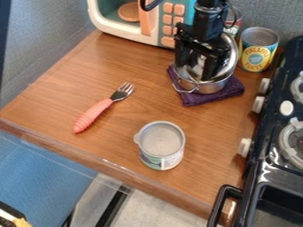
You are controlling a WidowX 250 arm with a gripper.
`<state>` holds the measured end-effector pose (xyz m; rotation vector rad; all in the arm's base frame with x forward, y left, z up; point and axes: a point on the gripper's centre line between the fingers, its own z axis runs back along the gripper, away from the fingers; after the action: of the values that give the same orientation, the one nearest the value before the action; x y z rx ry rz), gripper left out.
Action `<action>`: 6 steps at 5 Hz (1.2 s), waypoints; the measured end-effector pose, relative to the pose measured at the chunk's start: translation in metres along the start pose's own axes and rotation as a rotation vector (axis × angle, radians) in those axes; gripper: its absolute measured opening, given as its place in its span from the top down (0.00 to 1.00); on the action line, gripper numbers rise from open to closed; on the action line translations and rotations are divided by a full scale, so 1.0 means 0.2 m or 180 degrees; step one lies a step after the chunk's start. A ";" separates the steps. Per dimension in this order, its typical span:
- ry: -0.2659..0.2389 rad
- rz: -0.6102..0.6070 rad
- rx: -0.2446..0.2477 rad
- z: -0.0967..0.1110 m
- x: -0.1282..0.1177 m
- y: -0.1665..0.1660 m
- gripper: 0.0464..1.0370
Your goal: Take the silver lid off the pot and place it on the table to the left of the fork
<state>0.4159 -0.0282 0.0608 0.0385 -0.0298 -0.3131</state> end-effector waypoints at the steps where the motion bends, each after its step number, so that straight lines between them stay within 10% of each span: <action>1: -0.0036 0.0013 -0.0025 0.02 0.02 -0.01 0.04; 6: -0.0116 0.0056 -0.0115 0.09 0.05 0.03 0.04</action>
<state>0.4274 -0.0257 0.0795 -0.0033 -0.0606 -0.2966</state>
